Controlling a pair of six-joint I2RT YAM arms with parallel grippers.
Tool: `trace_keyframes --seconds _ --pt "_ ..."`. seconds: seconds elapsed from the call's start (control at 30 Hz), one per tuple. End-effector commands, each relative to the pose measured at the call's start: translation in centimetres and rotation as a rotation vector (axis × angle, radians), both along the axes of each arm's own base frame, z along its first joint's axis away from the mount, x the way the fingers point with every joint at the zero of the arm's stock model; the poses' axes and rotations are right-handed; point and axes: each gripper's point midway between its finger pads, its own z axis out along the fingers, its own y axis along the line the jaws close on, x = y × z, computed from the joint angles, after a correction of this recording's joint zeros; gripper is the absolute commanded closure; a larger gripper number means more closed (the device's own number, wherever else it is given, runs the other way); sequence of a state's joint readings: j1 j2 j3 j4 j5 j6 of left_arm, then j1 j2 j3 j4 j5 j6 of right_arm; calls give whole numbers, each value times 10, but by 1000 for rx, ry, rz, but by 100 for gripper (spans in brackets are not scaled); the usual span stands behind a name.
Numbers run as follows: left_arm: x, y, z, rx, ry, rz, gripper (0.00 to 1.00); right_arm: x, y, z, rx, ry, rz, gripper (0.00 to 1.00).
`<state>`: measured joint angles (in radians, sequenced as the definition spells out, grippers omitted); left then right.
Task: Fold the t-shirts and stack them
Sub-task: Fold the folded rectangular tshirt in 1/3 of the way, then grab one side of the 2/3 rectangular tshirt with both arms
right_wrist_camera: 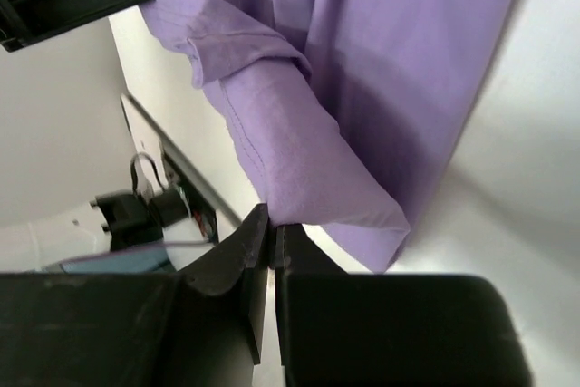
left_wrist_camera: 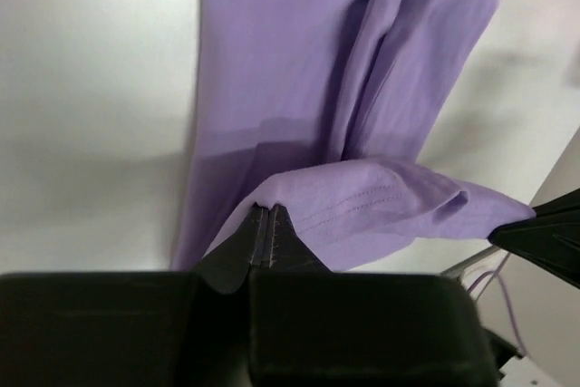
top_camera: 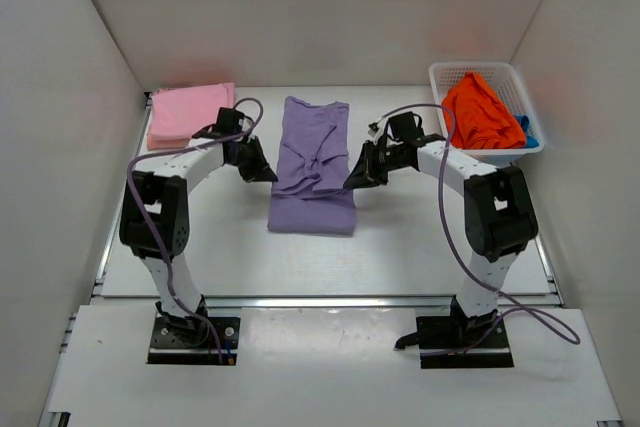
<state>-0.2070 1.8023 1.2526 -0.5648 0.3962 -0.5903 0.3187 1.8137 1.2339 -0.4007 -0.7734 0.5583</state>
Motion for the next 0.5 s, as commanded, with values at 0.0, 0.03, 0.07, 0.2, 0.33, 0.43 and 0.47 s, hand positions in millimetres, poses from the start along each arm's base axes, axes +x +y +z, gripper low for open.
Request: trace_keyframes --seconds 0.0,0.03,0.07,0.2,0.33,0.43,0.47 --pt "53 -3 35 -69 -118 26 100 46 -6 22 28 -106 -6 99" --pt "68 -2 38 -90 -128 42 96 59 -13 17 28 -101 -28 92" --pt "77 -2 43 -113 -143 50 83 73 -13 27 45 -133 -42 80" --pt "100 1 54 -249 -140 92 71 103 -26 37 29 -182 -100 52" --pt "77 17 41 -229 -121 135 67 81 -34 31 5 -183 -114 46" --pt "43 24 22 -223 -91 151 66 44 -40 11 -17 -133 -117 46" --pt "25 27 13 -205 -70 161 65 25 -40 0 -27 -108 -111 46"
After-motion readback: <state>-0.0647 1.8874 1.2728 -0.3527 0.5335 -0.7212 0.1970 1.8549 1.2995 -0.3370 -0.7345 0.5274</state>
